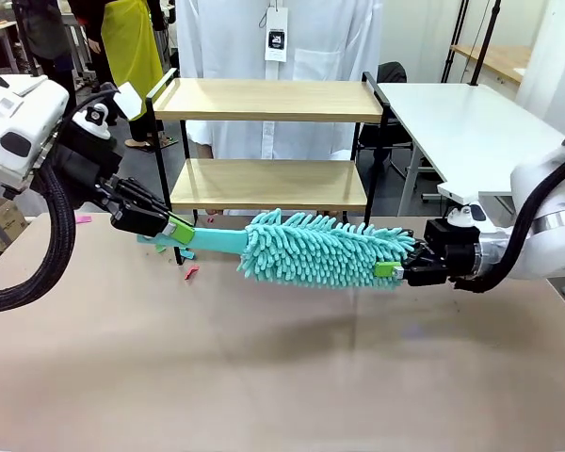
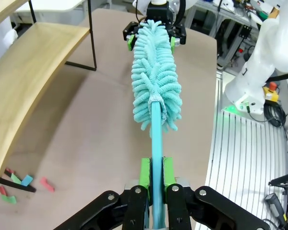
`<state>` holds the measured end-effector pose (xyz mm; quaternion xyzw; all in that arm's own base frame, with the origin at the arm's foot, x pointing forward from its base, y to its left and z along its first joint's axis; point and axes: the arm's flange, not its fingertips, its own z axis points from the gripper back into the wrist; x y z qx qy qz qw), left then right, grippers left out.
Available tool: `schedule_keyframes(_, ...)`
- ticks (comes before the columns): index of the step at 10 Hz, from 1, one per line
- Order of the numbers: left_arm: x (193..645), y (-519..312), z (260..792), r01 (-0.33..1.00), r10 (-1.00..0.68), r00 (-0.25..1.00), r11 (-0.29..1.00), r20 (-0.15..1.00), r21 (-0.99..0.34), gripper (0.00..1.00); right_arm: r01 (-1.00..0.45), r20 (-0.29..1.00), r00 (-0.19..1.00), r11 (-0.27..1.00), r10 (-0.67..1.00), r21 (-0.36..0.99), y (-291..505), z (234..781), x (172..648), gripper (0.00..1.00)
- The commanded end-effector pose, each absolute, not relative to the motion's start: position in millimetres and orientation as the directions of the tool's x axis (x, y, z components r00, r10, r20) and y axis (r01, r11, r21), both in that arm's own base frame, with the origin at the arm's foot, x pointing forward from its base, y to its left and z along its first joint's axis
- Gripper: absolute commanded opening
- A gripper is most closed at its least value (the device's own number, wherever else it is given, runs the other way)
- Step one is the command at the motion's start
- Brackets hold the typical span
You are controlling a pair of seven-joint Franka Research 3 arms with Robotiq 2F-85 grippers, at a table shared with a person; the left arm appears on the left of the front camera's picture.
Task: Clean the shelf.
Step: Hand the Duster back to the human.
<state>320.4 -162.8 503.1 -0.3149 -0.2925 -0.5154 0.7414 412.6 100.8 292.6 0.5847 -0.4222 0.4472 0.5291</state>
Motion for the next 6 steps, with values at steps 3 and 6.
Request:
schedule_keyframes(3,319.3,-162.2,506.3,0.953,-0.579,0.282,0.258,0.765,-0.156,0.13,-0.979,0.98,0.198,-0.059,-0.004,0.198,102.0,291.9,415.4,0.0)
schedule_keyframes(6,319.3,-162.2,506.3,0.953,-0.579,0.282,0.258,0.765,-0.156,0.13,-0.976,0.98,0.201,-0.08,0.007,0.201,100.2,290.9,416.6,0.0)
